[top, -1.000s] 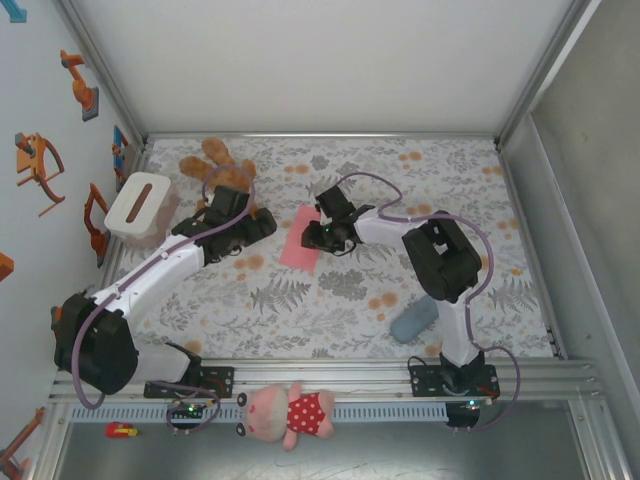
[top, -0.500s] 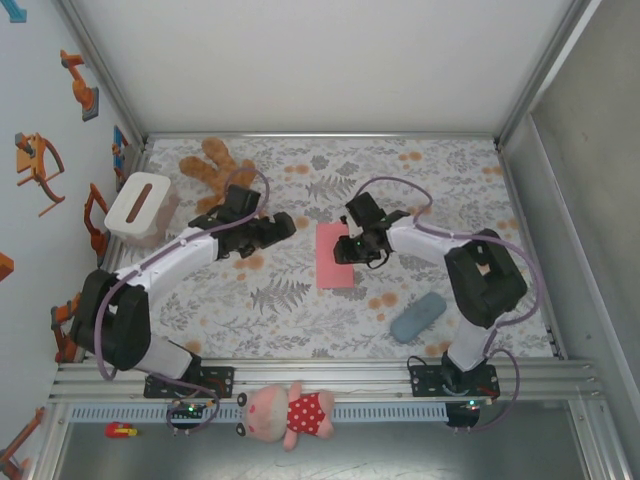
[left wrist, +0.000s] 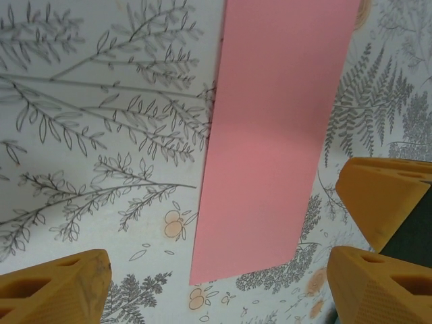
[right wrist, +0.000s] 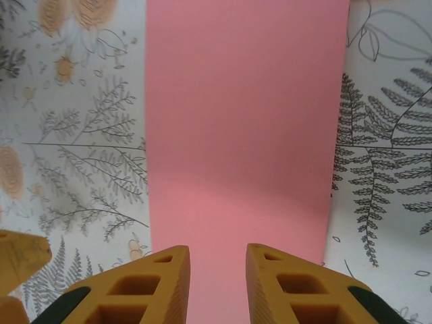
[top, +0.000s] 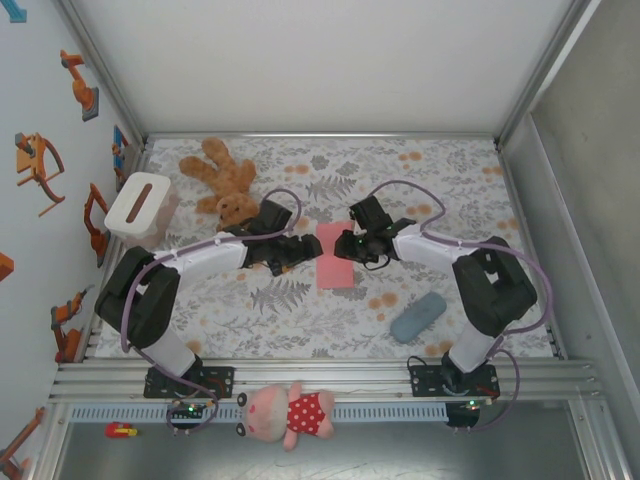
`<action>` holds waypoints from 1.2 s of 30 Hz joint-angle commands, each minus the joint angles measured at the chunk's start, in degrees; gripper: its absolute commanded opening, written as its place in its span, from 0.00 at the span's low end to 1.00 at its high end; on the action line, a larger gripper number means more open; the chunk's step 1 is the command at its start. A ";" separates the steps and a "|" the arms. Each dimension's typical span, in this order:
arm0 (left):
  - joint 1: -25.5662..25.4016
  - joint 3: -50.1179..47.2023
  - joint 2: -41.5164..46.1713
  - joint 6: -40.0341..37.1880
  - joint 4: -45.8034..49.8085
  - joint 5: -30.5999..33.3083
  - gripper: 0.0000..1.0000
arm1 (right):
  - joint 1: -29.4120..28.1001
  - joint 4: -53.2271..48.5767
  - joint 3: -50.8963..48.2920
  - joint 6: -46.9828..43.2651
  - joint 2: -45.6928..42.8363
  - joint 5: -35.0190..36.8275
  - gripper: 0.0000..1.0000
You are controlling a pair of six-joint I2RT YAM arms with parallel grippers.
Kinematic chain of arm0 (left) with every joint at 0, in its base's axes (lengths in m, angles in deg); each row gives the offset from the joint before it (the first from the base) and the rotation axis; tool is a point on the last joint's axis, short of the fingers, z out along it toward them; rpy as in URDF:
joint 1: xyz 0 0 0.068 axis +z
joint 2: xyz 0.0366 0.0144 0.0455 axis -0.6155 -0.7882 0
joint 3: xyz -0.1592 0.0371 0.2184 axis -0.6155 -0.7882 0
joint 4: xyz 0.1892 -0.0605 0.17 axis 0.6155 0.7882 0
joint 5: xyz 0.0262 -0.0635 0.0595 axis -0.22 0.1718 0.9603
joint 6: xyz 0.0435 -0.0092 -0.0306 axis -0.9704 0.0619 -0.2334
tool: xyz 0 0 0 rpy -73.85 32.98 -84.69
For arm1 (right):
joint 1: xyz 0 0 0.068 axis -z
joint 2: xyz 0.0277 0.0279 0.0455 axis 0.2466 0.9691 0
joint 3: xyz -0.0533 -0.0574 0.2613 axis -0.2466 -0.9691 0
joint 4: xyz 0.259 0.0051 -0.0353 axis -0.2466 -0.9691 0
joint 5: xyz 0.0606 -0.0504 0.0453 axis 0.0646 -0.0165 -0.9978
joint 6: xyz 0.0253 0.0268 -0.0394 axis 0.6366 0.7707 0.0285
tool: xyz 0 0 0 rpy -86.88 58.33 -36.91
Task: Fold a paper plane with a square sheet of paper (pick it up from the middle)
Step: Move the paper to the center of the table, then third fold the triangle at the center of the table.
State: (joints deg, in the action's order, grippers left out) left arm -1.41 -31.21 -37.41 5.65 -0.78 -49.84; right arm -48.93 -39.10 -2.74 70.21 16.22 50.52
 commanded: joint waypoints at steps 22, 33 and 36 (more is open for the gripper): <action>-4.28 -2.57 -7.64 7.96 -6.30 -5.12 0.37 | 2.32 1.62 -3.94 4.46 7.58 -0.21 0.26; -4.29 -2.24 -7.95 6.95 -3.54 -3.84 0.43 | 4.60 4.90 -6.01 5.18 7.39 -5.14 0.26; -4.31 -1.98 -8.06 6.63 -3.50 -4.23 0.44 | 6.14 7.60 -6.76 5.94 7.88 -9.83 0.26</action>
State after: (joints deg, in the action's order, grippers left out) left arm -5.32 -33.15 -44.56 12.78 -7.07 -54.10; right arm -44.06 -30.57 -6.70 74.89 21.53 42.49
